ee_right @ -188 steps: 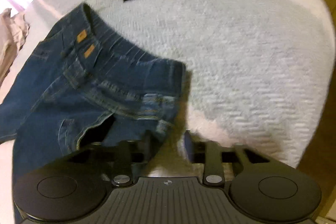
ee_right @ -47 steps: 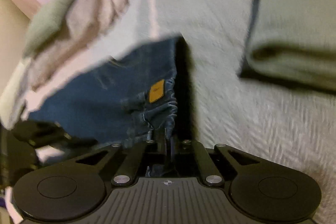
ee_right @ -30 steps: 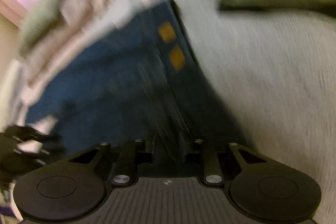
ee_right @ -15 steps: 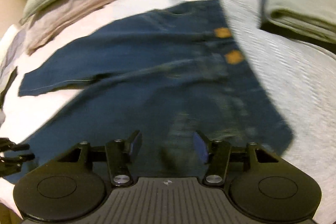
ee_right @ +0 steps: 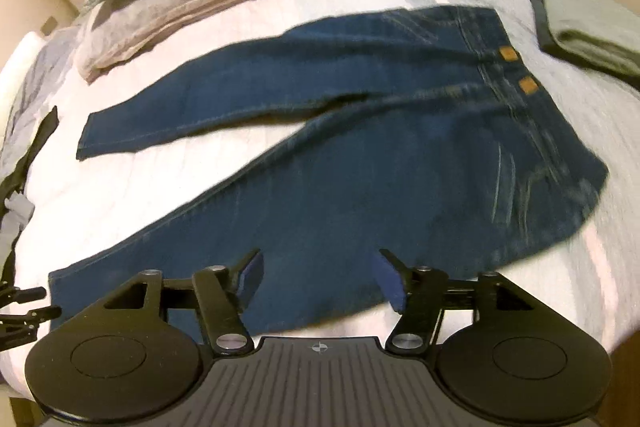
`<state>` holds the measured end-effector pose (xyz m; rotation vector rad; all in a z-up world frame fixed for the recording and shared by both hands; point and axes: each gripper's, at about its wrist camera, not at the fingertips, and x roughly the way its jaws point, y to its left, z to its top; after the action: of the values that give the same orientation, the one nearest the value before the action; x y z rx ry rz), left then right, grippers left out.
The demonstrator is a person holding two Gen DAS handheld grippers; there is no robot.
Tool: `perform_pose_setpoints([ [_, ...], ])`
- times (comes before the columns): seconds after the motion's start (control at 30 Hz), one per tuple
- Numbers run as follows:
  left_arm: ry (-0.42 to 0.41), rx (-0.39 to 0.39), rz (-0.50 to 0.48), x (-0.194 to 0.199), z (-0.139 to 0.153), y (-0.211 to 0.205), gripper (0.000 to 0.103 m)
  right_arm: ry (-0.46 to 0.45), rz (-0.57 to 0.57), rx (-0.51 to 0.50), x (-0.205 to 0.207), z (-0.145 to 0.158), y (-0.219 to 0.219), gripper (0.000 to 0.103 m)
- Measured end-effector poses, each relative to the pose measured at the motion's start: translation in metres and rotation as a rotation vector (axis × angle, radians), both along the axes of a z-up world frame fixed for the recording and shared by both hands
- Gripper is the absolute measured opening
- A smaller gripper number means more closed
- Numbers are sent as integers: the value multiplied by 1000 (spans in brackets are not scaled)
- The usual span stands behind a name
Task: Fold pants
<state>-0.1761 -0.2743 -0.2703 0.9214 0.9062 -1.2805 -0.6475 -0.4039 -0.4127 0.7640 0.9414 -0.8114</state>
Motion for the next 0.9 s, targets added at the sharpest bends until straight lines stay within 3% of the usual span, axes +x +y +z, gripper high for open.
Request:
perform_pose_setpoints([
  [0.2,55,-13,116,24,26,25,67,102,-25,-33,-9,23,17,78],
  [0.37,75,-51,195,13,48,25,91,129,-46,-48,-30,39,14,81],
  [0.57,71,-69,274,-22,69,16,98,145,10,-41,-54,49,-1,81],
  [0.9,34,-97,420,-110,96,0,98,105,148,-35,-86,50,-30,81],
])
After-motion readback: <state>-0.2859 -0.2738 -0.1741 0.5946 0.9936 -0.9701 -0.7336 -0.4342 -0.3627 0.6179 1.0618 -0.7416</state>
